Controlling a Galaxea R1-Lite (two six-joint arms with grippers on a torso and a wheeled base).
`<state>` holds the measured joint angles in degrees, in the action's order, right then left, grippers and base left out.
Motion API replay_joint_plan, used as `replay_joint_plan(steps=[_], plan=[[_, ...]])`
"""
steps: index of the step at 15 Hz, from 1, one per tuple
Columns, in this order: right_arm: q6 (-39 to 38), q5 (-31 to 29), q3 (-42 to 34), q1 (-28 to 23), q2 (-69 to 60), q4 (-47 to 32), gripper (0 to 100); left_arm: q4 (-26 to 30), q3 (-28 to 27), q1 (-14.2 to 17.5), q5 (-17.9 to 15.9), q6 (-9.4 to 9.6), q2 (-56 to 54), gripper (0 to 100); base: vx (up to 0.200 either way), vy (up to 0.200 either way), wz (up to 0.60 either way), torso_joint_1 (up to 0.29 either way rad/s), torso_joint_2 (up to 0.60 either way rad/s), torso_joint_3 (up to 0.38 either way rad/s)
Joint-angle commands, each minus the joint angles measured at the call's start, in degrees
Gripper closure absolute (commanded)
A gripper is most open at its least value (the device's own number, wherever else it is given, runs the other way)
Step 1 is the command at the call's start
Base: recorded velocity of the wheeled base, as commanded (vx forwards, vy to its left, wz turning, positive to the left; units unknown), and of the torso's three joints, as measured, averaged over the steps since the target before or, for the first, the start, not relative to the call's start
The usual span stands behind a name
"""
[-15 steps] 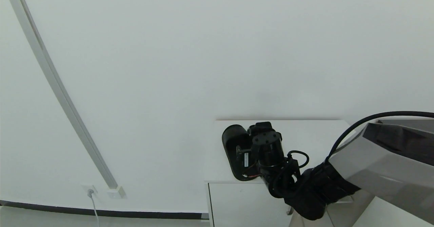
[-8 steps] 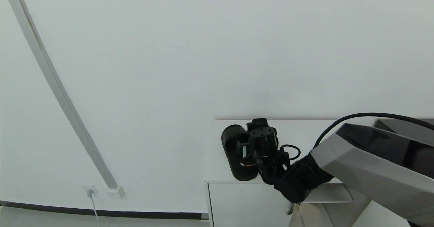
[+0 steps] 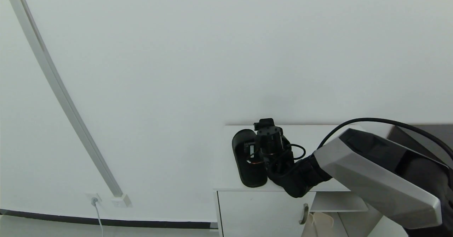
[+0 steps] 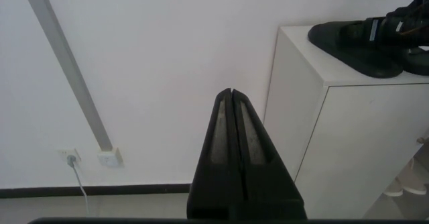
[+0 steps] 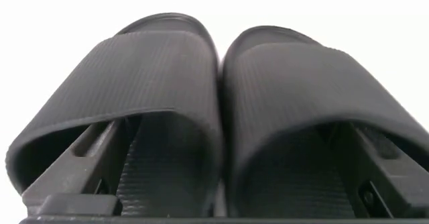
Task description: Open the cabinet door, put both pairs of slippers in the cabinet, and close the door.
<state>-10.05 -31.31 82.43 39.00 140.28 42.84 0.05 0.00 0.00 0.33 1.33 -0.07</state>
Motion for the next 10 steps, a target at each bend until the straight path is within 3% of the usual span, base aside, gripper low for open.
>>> replay_joint_plan(steps=[1, 2, 3, 10], plan=[[0.03, 0.02, 0.54, -0.15, 0.96, 0.05, 0, 0.04, 0.0, 0.0, 0.02, -0.01, 0.07, 100, 0.0, 0.0, 0.0, 0.0, 0.0, 0.0], [0.03, 0.02, 0.54, -0.15, 1.05, 0.05, 0, -0.05, 0.0, 0.0, 0.02, -0.01, 0.07, 100, 0.0, 0.0, 0.0, 0.0, 0.0, 0.0], [0.03, 0.02, 0.54, -0.15, 1.05, -0.12, 100, 0.04, 0.0, 0.0, 0.02, -0.01, 0.07, 100, 0.0, 0.0, 0.0, 0.0, 0.0, 0.0], [0.03, -0.42, -1.13, 0.2, 0.0, 0.32, 100, 0.04, 0.0, 0.0, 0.02, -0.01, 0.07, 100, 0.0, 0.0, 0.0, 0.0, 0.0, 0.0]])
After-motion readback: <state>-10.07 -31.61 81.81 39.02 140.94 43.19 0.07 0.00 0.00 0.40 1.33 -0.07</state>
